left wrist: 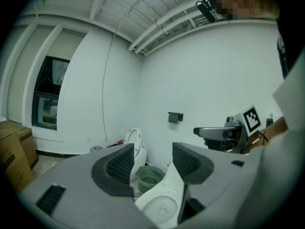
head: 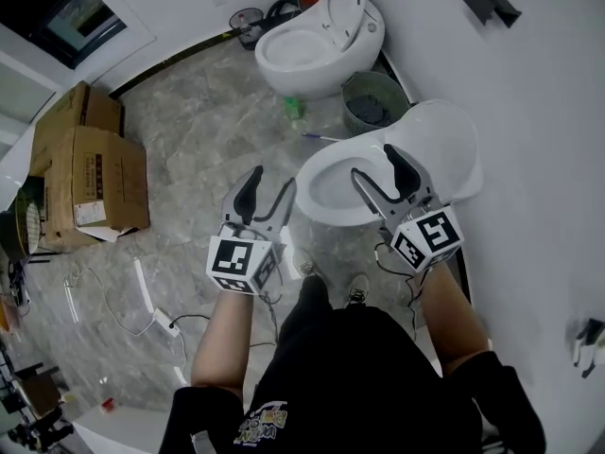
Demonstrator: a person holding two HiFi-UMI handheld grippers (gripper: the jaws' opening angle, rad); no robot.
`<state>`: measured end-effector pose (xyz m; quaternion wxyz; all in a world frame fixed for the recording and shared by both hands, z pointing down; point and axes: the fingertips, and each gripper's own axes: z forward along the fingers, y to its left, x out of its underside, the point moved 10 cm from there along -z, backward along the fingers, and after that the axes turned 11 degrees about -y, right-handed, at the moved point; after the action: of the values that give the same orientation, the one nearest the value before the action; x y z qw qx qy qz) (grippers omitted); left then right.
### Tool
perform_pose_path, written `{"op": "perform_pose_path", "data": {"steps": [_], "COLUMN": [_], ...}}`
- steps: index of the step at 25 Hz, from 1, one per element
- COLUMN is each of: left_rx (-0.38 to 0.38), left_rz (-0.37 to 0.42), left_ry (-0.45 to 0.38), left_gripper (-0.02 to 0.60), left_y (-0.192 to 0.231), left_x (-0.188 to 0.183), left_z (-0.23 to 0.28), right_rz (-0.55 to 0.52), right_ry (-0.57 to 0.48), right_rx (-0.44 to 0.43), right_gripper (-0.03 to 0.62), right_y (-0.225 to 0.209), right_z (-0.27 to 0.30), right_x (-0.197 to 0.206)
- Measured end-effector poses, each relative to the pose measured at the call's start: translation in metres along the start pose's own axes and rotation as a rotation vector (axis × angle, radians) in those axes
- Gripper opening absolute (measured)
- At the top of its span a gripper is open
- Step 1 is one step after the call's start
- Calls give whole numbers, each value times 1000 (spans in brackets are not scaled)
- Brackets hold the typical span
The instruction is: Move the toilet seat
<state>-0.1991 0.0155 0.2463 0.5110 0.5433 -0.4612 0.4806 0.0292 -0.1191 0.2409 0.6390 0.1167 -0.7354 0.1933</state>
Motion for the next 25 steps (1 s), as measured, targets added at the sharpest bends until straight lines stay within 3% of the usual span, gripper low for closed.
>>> {"op": "perform_pose_path", "data": {"steps": [9, 17, 25], "left_rx": [71, 89, 10], "left_rz": [-69, -130, -151], "left_ry": [35, 108, 201], "left_gripper": [230, 230, 230], "left_y": [73, 98, 91], "left_x": [25, 69, 127], "left_z": [28, 46, 48], "right_rz": [-7, 3, 86], "right_ry": [37, 90, 159], "right_rx": [42, 40, -16], "right_gripper": [318, 322, 325], "right_y": [14, 8, -16], "right_z": [73, 94, 88], "right_x": [23, 60, 115]}}
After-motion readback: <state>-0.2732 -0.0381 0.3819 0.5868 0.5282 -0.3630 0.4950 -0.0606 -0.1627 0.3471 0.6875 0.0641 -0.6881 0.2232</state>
